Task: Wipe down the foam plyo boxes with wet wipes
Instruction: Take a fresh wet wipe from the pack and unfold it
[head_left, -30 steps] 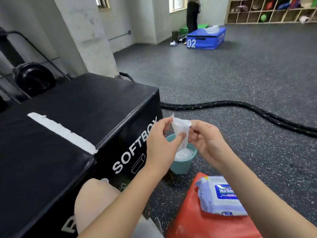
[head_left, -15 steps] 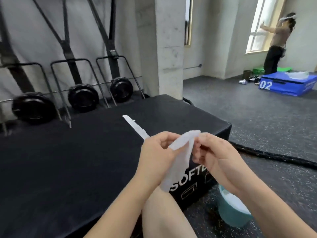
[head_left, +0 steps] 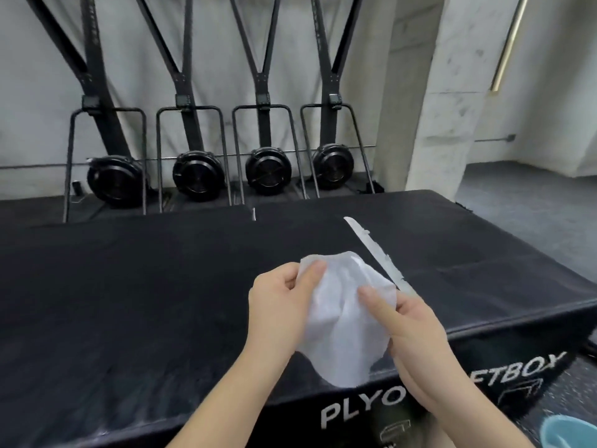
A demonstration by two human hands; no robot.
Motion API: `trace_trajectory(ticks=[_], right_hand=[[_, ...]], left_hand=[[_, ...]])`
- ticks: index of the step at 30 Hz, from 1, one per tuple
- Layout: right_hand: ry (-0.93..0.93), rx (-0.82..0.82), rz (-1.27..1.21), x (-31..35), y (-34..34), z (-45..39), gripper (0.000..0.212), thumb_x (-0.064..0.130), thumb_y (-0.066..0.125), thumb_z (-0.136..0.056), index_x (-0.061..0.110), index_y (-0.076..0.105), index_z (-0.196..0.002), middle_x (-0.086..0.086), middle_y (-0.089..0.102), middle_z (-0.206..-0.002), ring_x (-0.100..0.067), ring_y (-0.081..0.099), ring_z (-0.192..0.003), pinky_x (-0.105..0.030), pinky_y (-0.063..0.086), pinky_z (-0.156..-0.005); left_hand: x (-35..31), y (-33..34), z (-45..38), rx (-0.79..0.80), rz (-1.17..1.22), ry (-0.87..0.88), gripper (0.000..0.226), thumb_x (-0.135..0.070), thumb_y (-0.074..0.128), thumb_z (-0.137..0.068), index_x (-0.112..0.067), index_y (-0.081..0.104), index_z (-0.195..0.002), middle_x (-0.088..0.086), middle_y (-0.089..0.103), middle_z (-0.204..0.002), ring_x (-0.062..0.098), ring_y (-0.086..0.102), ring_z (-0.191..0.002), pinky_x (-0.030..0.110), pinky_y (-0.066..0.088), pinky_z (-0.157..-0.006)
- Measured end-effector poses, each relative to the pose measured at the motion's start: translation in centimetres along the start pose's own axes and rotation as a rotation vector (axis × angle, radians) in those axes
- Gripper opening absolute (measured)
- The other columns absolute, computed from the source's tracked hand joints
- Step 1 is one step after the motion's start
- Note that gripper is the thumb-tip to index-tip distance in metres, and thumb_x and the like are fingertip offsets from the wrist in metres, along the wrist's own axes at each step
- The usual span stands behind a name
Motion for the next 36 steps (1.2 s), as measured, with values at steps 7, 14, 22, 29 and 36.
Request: trace_trajectory(ticks=[7,14,22,29,36], right_hand=[[-0.001,0.001,0.097,-0.9,1.9,-1.0,0.042,0.04,0.054,-0.098,0.026,0.072,-0.063,0.002,0.071,-0.069,-0.014,0.068,-0.066,-0.026,0.05,-0.061],[0.082,0.125,0.008,-0.6,0.7,-2.0,0.025,0.026,0.061,-0.095,0.005,0.072,-0.102,-0.018,0.075,-0.101,-0.032,0.074,-0.092,-0.038,0.059,-0.071],[-0.261,0.0,0.148,4.1,-1.6,-1.6,0.042,-0.02,0.059,-0.083,0.016,0.079,-0.071,-0.007,0.077,-0.088,-0.026,0.073,-0.081,-0.046,0.056,-0.065],[-0.169,0.04,0.111,3.6,-2.3,-2.5,0.042,-0.015,0.056,-0.088,0.018,0.076,-0.071,-0.026,0.069,-0.083,-0.039,0.056,-0.067,-0.032,0.04,-0.048],[-0.061,0.186,-0.015,3.4,-2.5,-2.8,0.041,-0.012,0.051,-0.093,0.018,0.071,-0.073,-0.012,0.071,-0.087,-0.023,0.066,-0.073,-0.031,0.044,-0.048]], left_hand=[[2.6,-2.2,-0.1,0.16,0.154,-0.092,0.038,-0.037,0.071,-0.093,0.001,0.07,-0.096,0.018,0.07,-0.088,0.031,0.068,-0.08,0.049,0.054,-0.076],[4.3,-0.7,0.9,0.375,0.454,-0.326,0.045,0.003,0.08,-0.08,-0.009,0.067,-0.121,0.021,0.07,-0.12,0.04,0.069,-0.11,0.052,0.054,-0.097],[-0.3,-2.6,0.7,0.207,0.21,0.097,0.044,0.024,0.054,-0.08,-0.009,0.075,-0.06,0.004,0.076,-0.102,0.026,0.072,-0.098,0.042,0.06,-0.073],[-1.7,-2.6,1.0,0.171,0.05,0.171,0.048,0.02,0.065,-0.084,-0.024,0.083,-0.09,-0.004,0.079,-0.095,0.013,0.074,-0.093,0.027,0.061,-0.077],[-1.6,-2.8,0.5,0.155,0.043,0.189,0.043,0.022,0.055,-0.086,-0.009,0.078,-0.067,0.0,0.078,-0.1,0.017,0.072,-0.102,0.032,0.058,-0.087]])
Point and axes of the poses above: each hand's wrist, its own z-axis away from the middle knuckle, its own y-axis out of the palm, x = y × z, the point moved 5 cm from there along -z, towards the middle knuckle
